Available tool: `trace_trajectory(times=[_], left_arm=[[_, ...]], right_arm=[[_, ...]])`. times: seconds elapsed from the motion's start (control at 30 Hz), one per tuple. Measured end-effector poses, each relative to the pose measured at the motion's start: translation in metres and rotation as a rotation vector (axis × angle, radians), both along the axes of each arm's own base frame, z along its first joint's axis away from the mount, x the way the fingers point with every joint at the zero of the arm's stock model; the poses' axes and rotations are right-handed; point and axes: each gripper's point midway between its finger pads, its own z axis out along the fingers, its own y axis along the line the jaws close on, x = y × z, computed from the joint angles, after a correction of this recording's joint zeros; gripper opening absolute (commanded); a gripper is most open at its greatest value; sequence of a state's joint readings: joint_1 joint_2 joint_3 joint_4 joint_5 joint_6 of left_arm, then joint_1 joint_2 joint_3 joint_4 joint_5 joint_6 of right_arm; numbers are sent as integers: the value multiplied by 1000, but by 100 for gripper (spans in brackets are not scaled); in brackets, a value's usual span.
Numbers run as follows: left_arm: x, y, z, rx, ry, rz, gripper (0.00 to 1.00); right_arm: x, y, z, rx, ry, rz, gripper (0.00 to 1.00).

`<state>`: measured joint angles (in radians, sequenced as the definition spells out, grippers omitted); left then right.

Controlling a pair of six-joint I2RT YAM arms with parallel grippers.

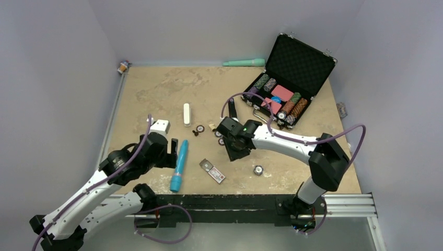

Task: Unload the staples from the stapler

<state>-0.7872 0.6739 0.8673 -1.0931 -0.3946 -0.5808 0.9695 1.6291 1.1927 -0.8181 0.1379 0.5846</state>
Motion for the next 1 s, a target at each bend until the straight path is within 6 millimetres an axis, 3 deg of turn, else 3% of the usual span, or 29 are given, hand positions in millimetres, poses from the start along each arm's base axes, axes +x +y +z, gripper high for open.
trace_trajectory(times=[0.17,0.43,0.6,1.0], left_arm=[[-1,-25,-9,-4,66,-131,88],[-1,-78,-41,-20,252,-350,82],[0,-99,-62,-9,360,-413,71],[18,-128,-104,38,499,-418,61]], right_arm=[[5,-23,-3,-4,7,-71,37],[22,-34,2,9,-19,-134,37],[29,-38,2,1,-35,-139,37],[52,-50,5,-20,-62,-135,36]])
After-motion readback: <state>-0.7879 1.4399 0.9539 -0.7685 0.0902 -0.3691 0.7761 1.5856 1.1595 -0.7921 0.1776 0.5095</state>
